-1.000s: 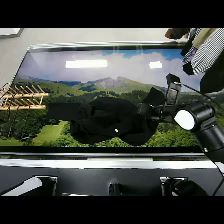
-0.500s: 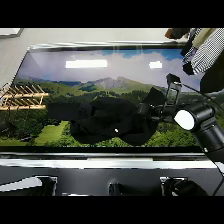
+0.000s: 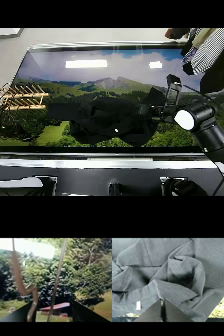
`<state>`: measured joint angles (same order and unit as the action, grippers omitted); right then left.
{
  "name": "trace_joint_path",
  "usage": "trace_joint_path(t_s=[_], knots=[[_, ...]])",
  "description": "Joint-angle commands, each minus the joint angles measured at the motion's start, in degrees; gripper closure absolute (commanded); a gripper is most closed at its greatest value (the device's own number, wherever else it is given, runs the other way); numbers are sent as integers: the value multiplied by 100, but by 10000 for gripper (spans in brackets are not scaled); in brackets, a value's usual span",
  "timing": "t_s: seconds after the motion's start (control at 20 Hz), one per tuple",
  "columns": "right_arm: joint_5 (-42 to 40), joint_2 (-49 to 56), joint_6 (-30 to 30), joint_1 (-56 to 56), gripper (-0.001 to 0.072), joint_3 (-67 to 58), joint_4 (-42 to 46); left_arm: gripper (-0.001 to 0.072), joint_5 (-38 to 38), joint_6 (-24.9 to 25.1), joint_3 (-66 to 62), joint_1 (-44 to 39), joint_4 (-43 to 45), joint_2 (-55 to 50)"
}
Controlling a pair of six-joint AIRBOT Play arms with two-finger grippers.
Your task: Fold the clothes and pants, and hang the long-sleeved shirts on hangers.
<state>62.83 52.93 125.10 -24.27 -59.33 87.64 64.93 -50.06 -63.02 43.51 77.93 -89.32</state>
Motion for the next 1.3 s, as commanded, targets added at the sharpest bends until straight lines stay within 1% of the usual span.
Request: trace_joint_path(t_s=[0.0,0.05,0.1,0.15,0.4,0.7,0.75,0.85,0.95,1.05,1.1,1.15,1.25], knots=[[33,0,9,-4,683,0,9,278,11,-59,11,-111,166,-166],[31,-2,9,-4,683,0,9,417,28,-138,11,-111,162,-166],[31,0,9,-4,683,0,11,627,111,-149,7,-111,162,-160],[31,0,9,-4,683,0,20,688,214,-149,7,-111,160,-155],[26,-2,9,-2,683,0,122,689,730,-149,-372,-188,55,50],[24,-2,7,-2,684,0,348,691,748,-157,-1639,-448,-343,918],[20,-2,7,-4,684,0,415,691,717,-203,-1838,-501,-361,1080],[15,-2,-9,-2,684,0,507,692,588,-527,-2103,-584,-356,1412],[-20,-2,-90,-2,684,0,570,692,273,-761,-2157,-660,-358,1823],[-26,-2,-103,-2,684,0,691,693,20,-737,-2157,-807,-455,2232],[-35,-2,-101,-2,684,0,791,693,-9,-734,-2155,-905,-667,2424],[-37,0,-96,-2,684,0,883,693,-7,-636,-2131,-1003,-953,2599],[-35,0,-2,-2,684,0,1054,694,-4,-177,-1858,-1342,-1504,3036]])
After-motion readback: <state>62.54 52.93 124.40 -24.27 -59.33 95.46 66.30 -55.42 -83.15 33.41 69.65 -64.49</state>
